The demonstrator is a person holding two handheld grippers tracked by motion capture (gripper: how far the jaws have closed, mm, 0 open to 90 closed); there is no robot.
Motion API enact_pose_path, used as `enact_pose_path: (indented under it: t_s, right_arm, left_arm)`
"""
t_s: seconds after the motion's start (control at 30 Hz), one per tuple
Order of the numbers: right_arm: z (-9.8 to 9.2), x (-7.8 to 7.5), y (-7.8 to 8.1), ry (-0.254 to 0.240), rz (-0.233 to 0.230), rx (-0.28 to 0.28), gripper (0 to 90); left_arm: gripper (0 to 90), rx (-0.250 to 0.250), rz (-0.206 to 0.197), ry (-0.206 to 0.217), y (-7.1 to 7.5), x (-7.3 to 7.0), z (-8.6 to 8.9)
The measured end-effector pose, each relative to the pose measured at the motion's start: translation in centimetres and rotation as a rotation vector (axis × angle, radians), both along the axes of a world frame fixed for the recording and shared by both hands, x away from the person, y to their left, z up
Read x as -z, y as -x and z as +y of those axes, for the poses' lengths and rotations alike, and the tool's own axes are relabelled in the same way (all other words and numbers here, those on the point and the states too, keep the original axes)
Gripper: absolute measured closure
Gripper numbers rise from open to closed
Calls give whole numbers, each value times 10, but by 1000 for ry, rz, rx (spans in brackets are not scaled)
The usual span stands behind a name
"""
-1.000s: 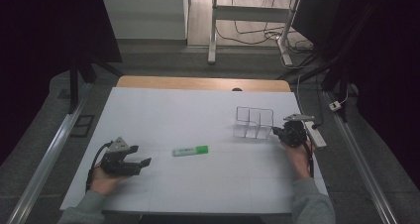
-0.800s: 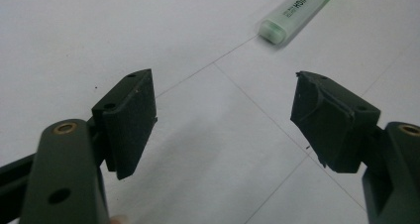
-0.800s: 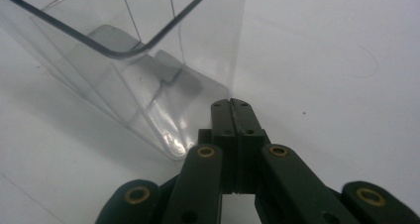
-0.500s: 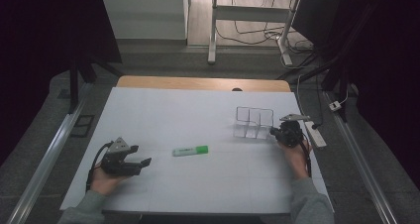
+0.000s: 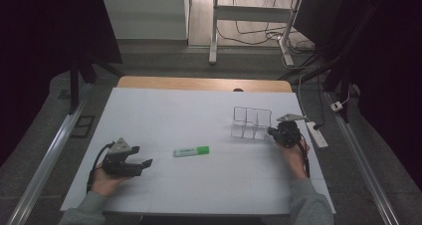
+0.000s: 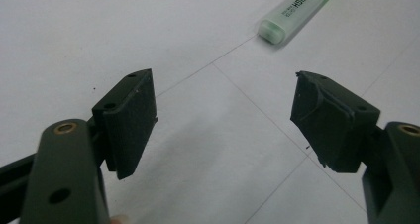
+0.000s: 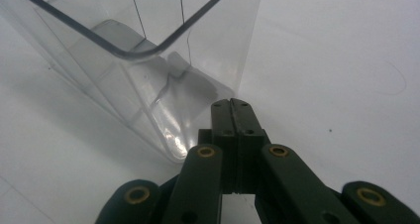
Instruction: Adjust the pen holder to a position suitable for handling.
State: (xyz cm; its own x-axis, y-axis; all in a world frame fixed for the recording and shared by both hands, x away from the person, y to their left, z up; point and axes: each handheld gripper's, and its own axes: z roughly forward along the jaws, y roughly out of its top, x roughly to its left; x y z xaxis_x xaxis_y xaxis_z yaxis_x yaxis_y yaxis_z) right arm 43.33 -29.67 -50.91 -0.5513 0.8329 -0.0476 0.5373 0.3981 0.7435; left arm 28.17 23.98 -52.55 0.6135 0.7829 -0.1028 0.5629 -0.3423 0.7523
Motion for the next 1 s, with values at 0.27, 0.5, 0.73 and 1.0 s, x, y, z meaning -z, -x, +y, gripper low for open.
enact_pose_path:
  t_s: [0.27,0.5,0.73,1.0]
  right_arm:
    - [16,1,-2,13,-8,-22,892]
    - [26,2,-5,10,-12,-24,892]
    - [36,3,-4,19,-8,-49,892]
    - [50,4,-5,18,-23,-85,891]
  left_arm:
    - [255,-1,2,-1,0,0,-1]
    - [255,2,3,-3,0,0,-1]
    - [255,3,3,-3,0,0,-1]
    - [258,5,6,-6,-1,1,-1]
